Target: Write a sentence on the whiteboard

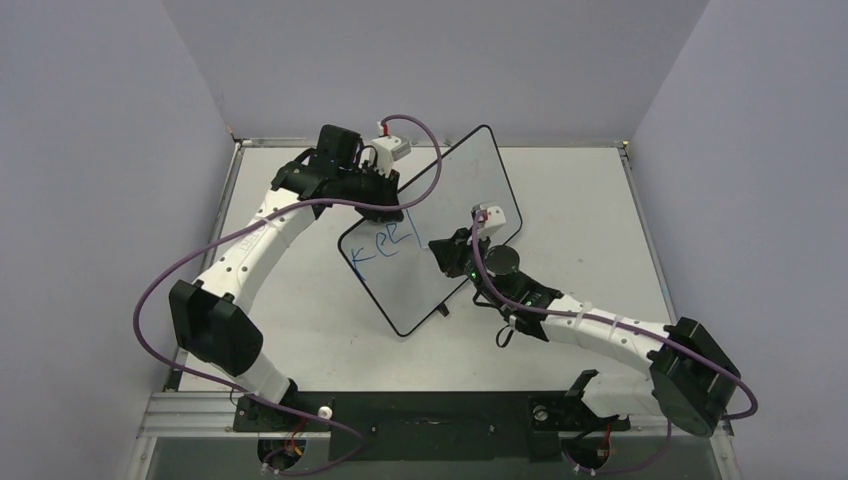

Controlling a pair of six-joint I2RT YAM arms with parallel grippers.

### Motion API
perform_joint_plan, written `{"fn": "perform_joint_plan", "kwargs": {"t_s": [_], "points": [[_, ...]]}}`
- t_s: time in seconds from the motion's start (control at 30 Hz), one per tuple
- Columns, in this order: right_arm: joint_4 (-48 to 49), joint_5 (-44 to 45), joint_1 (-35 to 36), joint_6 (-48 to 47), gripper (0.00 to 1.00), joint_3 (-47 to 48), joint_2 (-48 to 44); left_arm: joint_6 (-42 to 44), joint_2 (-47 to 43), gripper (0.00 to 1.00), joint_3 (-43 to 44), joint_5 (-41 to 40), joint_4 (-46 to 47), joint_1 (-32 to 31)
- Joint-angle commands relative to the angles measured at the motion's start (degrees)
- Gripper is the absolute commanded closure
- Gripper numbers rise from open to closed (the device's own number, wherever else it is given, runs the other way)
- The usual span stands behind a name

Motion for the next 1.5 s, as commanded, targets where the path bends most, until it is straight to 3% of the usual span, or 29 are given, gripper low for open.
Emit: {"fn": "perform_joint_plan", "kwargs": {"t_s": [0.0, 0.6, 1.47], "points": [[-2.4, -1.2, 0.6, -1.1, 1.0, 4.4, -4.7, 6.6, -1.0, 1.0, 0.0, -4.0, 5.5, -0.7], [0.2, 0.0, 0.3, -3.4, 1.0, 16.2, 3.4, 6.6, -1.2, 1.0, -0.4, -4.0, 5.3, -1.0], [-0.1, 0.9, -4.0, -4.4, 1.0, 16.4, 7.1, 6.7, -1.1, 1.0, -0.5, -3.9, 5.3, -1.1]]}}
